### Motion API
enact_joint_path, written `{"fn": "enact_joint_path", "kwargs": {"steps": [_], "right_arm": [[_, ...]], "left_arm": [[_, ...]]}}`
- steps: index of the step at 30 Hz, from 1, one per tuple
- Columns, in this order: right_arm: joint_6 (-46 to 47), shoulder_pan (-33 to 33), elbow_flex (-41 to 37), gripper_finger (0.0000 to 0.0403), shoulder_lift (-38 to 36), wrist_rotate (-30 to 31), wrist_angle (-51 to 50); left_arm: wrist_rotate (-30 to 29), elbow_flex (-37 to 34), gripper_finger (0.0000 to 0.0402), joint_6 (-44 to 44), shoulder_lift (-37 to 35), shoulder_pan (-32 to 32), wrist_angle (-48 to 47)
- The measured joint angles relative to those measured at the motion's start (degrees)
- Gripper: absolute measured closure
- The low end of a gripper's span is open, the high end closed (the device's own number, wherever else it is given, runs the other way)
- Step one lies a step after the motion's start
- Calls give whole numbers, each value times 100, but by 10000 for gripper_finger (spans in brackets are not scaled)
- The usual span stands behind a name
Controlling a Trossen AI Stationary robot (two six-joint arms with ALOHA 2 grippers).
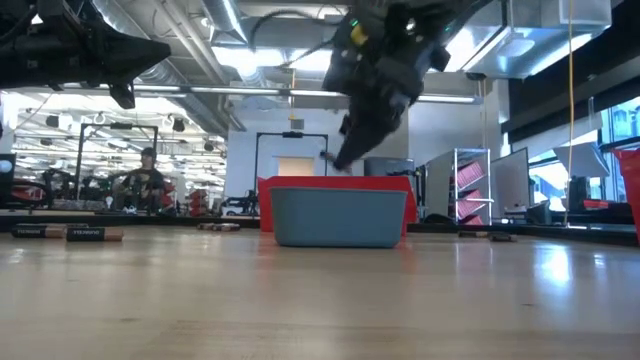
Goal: Sort batteries
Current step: Put the black battery into the blue bin
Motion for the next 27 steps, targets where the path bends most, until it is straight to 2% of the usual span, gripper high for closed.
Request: {"fn": "enact_joint_path", "kwargs": {"steps": [5, 9, 15, 20, 23, 27], "right_arm": [[-236, 85, 289, 389, 606, 69, -247], [-351, 82, 317, 377, 763, 310, -308], [-536, 63, 319, 293, 761, 644, -340], [-548, 63, 319, 241, 471, 652, -406], [-551, 63, 319, 234, 130, 722, -663], [-551, 52, 326, 238, -478, 1112, -1387]], "left_arm": [[0, 0, 400, -5, 0, 0, 0], [2, 0, 400, -17, 0, 0, -2], [0, 0, 400, -17, 0, 0, -6], [0, 0, 400, -17, -2, 0, -7], [0, 0, 400, -15, -2, 0, -2], [0, 0, 400, -5, 0, 0, 0]]}}
